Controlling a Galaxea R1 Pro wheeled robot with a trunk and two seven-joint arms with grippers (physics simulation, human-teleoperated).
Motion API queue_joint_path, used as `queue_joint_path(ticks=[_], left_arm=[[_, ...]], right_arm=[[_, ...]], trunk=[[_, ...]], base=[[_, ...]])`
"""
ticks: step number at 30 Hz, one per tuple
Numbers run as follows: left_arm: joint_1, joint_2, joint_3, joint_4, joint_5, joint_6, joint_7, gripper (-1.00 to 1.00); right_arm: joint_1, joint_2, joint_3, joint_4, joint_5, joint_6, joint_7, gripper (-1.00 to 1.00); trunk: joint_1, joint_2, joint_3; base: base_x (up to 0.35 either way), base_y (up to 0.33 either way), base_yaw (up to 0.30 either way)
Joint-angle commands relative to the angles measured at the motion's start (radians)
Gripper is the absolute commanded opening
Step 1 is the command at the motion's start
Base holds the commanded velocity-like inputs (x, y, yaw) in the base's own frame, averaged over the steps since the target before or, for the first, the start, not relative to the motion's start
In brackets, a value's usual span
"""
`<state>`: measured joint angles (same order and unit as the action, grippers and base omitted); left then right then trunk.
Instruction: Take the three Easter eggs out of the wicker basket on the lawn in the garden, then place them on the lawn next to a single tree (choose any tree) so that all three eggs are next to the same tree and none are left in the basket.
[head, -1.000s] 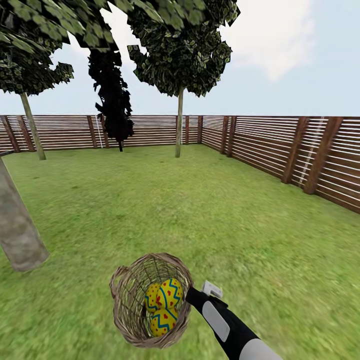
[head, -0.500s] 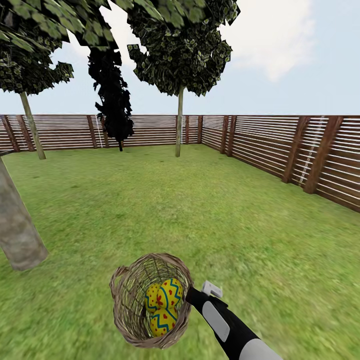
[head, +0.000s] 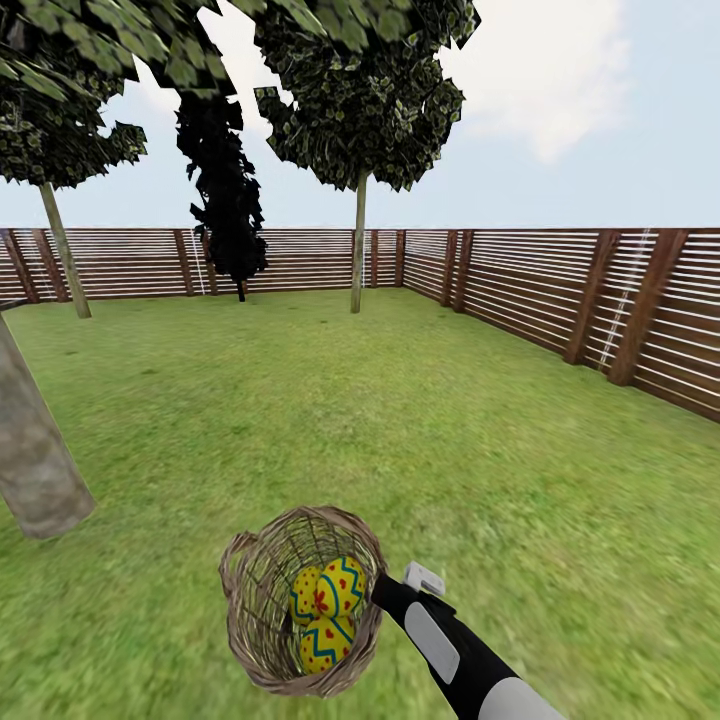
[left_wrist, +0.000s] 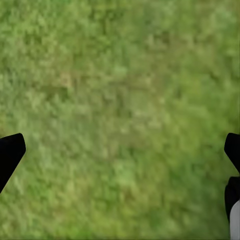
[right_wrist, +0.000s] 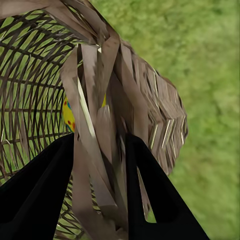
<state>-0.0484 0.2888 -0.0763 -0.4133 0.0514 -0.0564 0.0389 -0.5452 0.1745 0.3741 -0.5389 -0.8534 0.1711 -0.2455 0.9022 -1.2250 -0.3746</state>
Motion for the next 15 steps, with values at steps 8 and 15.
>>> queue_joint_path(ticks=[8, 15], left_arm=[[-0.001, 0.001, -0.008, -0.001, 0.005, -0.003, 0.002, 1.00], [-0.001, 0.018, -0.007, -0.042, 0.006, -0.002, -0.005, 1.00]], right_arm=[[-0.001, 0.000, 0.002, -0.003, -0.004, 0.002, -0.008, -1.00], [-0.001, 0.000, 0.002, -0.003, -0.004, 0.002, -0.008, -1.00]], trunk=[[0.031, -0.057, -0.026], [0.058, -0.106, -0.048]], base=[[0.000, 0.000, 0.000], [0.000, 0.000, 0.000]])
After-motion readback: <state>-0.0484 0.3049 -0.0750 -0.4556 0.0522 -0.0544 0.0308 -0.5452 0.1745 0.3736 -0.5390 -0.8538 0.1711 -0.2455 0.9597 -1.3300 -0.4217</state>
